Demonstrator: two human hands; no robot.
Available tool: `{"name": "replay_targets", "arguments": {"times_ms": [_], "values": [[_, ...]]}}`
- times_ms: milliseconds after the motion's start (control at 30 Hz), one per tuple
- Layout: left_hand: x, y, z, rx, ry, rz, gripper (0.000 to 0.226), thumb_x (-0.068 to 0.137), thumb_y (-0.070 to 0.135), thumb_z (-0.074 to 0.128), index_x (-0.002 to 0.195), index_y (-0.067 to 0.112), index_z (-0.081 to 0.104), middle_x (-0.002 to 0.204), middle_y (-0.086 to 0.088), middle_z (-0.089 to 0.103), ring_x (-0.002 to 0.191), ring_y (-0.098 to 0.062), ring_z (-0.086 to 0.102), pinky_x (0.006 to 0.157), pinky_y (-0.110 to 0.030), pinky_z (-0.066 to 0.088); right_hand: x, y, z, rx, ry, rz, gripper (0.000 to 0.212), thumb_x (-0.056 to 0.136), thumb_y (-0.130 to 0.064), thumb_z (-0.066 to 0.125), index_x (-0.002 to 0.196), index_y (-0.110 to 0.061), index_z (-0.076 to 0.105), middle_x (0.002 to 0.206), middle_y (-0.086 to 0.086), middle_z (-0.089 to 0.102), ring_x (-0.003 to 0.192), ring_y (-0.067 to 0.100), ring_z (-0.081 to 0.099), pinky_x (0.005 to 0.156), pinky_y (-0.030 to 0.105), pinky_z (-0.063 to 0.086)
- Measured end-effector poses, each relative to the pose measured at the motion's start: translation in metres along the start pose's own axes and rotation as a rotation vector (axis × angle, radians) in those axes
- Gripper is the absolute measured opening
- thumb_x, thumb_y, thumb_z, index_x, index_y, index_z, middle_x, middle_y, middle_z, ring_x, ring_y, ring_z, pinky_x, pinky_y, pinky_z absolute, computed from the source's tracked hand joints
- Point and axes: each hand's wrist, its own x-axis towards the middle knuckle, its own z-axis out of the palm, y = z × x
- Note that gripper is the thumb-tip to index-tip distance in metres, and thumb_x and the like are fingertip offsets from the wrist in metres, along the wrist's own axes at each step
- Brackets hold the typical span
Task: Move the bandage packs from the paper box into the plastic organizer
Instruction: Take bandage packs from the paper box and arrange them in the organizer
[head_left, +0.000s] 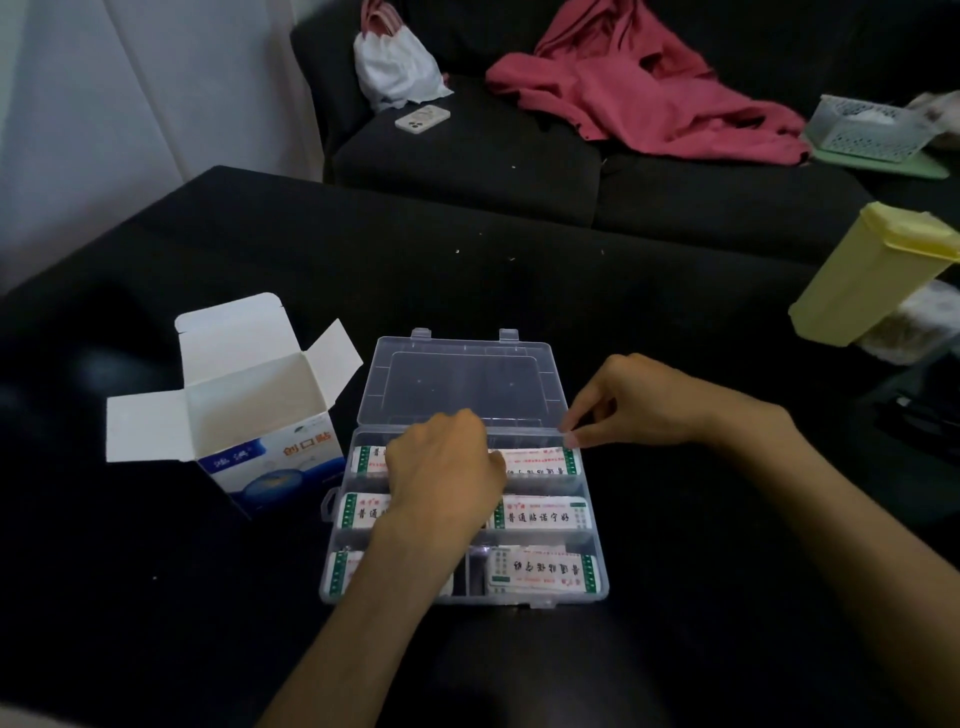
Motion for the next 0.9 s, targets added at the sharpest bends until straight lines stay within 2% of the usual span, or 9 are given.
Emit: {"name": "replay_targets", "arguments": {"times_ms": [167, 300, 400, 567, 800, 900], "values": [[0.001, -0.001, 0.001, -0.002, 0.005, 0.014, 0.02, 0.093, 0.035, 0.054, 0.078, 0.021, 0.053, 0.066, 0.006, 0.047, 0.07, -0.014, 0.052, 0.066, -0.029, 0.04, -0.014, -0.009, -0.001, -0.04, 0.206, -0.058, 0.011, 0.082, -0.036, 0.069, 0.093, -0.034, 0.07, 0.082, -0.022, 0.059, 0.074, 0.0, 0.056, 0.067, 0.019, 0.049], [0.001, -0.002, 0.0, -0.013, 0.007, 0.021, 0.022, 0.094, 0.035, 0.053, 0.076, 0.022, 0.052, 0.064, 0.006, 0.047, 0.068, -0.013, 0.052, 0.067, -0.029, 0.041, -0.011, -0.011, 0.009, -0.152, 0.188, -0.024, 0.015, 0.08, -0.039, 0.07, 0.093, -0.032, 0.072, 0.094, -0.019, 0.064, 0.081, 0.002, 0.058, 0.074, 0.027, 0.054], [0.001, -0.003, 0.001, -0.014, 0.008, 0.029, 0.022, 0.094, 0.036, 0.054, 0.077, 0.022, 0.053, 0.065, 0.006, 0.048, 0.068, -0.012, 0.053, 0.067, -0.028, 0.042, -0.008, -0.008, 0.018, -0.169, 0.165, -0.003, 0.015, 0.08, -0.041, 0.071, 0.091, -0.031, 0.071, 0.097, -0.015, 0.066, 0.082, 0.005, 0.059, 0.074, 0.03, 0.055], [0.001, -0.003, 0.003, -0.004, 0.006, 0.033, 0.018, 0.093, 0.035, 0.054, 0.082, 0.021, 0.053, 0.067, 0.007, 0.047, 0.072, -0.014, 0.054, 0.068, -0.029, 0.04, -0.009, -0.008, 0.024, -0.212, 0.188, 0.031, 0.028, 0.08, -0.046, 0.068, 0.104, -0.033, 0.068, 0.102, -0.013, 0.063, 0.081, 0.005, 0.057, 0.071, 0.024, 0.052], [0.0, -0.002, 0.001, 0.01, -0.007, 0.03, 0.02, 0.094, 0.035, 0.054, 0.081, 0.021, 0.052, 0.067, 0.007, 0.049, 0.068, -0.011, 0.052, 0.065, -0.027, 0.038, -0.011, -0.01, 0.025, -0.213, 0.156, 0.03, 0.025, 0.082, -0.044, 0.067, 0.103, -0.031, 0.07, 0.101, -0.015, 0.063, 0.078, 0.003, 0.055, 0.067, 0.019, 0.049], [-0.001, -0.003, -0.002, -0.011, -0.01, 0.029, 0.022, 0.094, 0.038, 0.053, 0.083, 0.019, 0.055, 0.071, 0.006, 0.054, 0.071, -0.012, 0.056, 0.067, -0.028, 0.043, -0.016, -0.012, 0.018, -0.184, 0.164, 0.026, 0.022, 0.084, -0.043, 0.065, 0.104, -0.033, 0.068, 0.092, -0.021, 0.057, 0.073, -0.001, 0.051, 0.059, 0.013, 0.041]]}}
